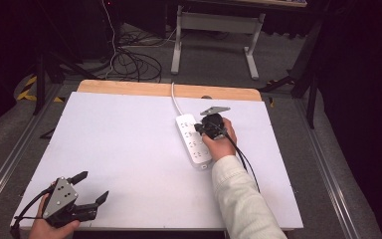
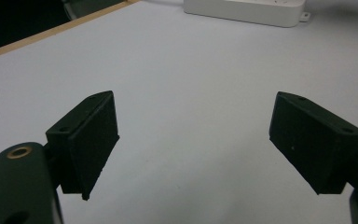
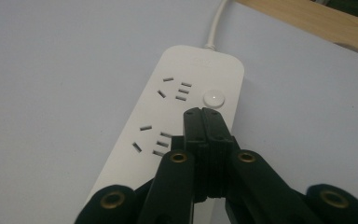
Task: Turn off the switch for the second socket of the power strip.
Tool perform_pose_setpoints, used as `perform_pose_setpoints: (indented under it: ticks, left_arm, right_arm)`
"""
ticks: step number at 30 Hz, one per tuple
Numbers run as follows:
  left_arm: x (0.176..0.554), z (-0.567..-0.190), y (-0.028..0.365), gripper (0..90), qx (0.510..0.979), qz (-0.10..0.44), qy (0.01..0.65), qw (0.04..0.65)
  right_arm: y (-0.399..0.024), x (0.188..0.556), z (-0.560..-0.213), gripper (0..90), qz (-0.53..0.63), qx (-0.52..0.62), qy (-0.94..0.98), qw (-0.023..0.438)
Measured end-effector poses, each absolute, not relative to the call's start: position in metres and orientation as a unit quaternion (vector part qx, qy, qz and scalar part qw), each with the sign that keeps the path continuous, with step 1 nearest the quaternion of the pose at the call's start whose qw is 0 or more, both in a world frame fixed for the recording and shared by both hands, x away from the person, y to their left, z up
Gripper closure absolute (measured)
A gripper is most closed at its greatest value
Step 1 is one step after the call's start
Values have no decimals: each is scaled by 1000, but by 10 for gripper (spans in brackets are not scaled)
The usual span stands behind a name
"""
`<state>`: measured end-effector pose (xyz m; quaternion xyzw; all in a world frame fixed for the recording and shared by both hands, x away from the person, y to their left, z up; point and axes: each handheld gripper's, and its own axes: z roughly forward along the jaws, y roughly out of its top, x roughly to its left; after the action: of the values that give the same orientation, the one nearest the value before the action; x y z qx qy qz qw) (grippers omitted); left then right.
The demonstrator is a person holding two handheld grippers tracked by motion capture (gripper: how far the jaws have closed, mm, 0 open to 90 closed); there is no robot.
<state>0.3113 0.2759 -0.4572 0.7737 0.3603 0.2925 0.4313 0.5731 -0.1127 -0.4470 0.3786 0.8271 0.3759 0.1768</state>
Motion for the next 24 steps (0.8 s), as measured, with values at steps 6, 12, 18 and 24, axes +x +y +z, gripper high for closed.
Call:
perform_pose_setpoints:
  ticks: [6,12,18,24]
  left_arm:
    - [311,-457,276,160,775,292,359,430]
    - [311,-457,275,160,776,291,358,430]
    - [312,-457,275,161,776,292,358,429]
    - [312,-457,275,161,776,293,357,429]
  right_arm:
    - [-111,574,-450,900,367,379,831,177]
    - [-109,573,-452,900,363,376,833,181]
    - [-108,573,-454,900,358,375,834,186]
    - [-108,572,-455,900,358,375,834,188]
